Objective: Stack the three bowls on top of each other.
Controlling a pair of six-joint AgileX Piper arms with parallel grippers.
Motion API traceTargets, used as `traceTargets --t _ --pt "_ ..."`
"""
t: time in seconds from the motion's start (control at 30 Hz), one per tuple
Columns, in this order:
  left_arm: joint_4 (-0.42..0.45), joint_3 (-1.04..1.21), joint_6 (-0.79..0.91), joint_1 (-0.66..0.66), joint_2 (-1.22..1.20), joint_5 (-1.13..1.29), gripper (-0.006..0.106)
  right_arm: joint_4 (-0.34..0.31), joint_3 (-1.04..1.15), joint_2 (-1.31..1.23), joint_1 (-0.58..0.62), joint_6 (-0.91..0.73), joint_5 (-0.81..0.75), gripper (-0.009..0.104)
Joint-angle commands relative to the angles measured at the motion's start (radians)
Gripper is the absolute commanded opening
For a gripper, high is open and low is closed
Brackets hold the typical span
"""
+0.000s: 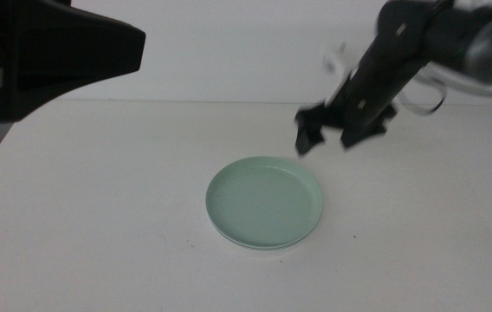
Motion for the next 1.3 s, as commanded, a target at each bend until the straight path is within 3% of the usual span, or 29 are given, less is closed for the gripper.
traceTargets --t 0.0,0.2,0.37,0.57,0.7,1.27 --pt "-0.001 0.003 -0.005 -0.005 0.001 -0.004 0.094 -0.038 -0.016 -0.113 -0.021 -0.025 0.005 0.093" --pt "-0.001 0.003 -0.005 -0.005 0.001 -0.004 0.094 -0.05 0.014 -0.357 -0.106 -0.01 0.005 0.093" --pt "-0.001 0.003 -0.005 -0.005 0.001 -0.004 0.094 -0.071 0.22 -0.601 -0.141 -0.009 -0.047 0.093" --pt "-0.001 0.003 -0.005 -0.005 0.001 -0.004 0.094 -0.087 0.543 -0.909 -0.141 0.02 -0.346 0.093" --pt "-0.001 0.003 -0.005 -0.005 0.001 -0.006 0.094 -0.146 0.669 -1.041 -0.141 0.056 -0.565 0.093" --pt "-0.001 0.009 -0.005 -0.005 0.001 -0.085 0.094 -0.164 0.672 -1.056 -0.141 0.069 -0.565 0.093"
